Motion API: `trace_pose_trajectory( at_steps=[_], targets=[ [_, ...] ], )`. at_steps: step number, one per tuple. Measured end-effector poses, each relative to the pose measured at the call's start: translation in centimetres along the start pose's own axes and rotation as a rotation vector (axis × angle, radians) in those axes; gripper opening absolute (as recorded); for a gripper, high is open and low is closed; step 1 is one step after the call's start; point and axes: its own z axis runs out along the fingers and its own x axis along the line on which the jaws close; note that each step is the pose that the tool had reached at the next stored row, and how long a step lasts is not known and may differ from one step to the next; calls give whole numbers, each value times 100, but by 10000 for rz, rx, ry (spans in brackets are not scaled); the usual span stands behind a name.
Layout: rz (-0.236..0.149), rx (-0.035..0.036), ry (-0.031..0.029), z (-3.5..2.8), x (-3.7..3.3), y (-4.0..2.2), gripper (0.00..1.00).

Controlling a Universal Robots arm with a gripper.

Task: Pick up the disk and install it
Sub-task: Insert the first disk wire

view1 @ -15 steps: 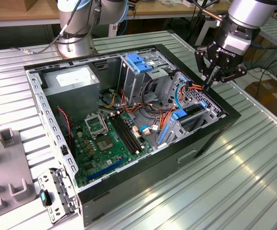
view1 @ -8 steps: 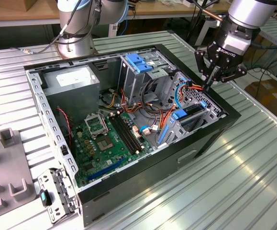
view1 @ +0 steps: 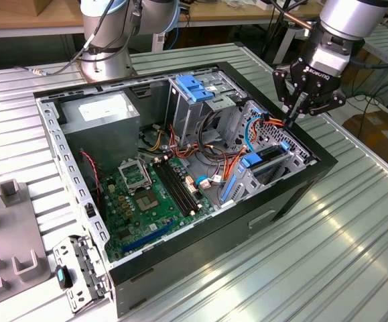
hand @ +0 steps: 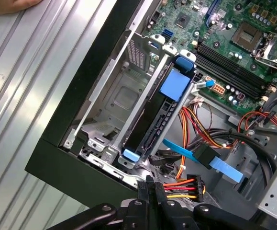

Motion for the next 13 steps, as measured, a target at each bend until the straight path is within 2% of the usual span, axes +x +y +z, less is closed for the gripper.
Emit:
trace_pose_trajectory(
  at_steps=[1, 4, 11, 13],
  targets=[
    [227, -4, 4, 0, 0, 0, 16],
    [453, -9, 9, 0, 0, 0, 16],
    [473, -10, 10, 0, -7, 11, 16],
    [472, -10, 11, 0, -33, 58, 16]
  ],
)
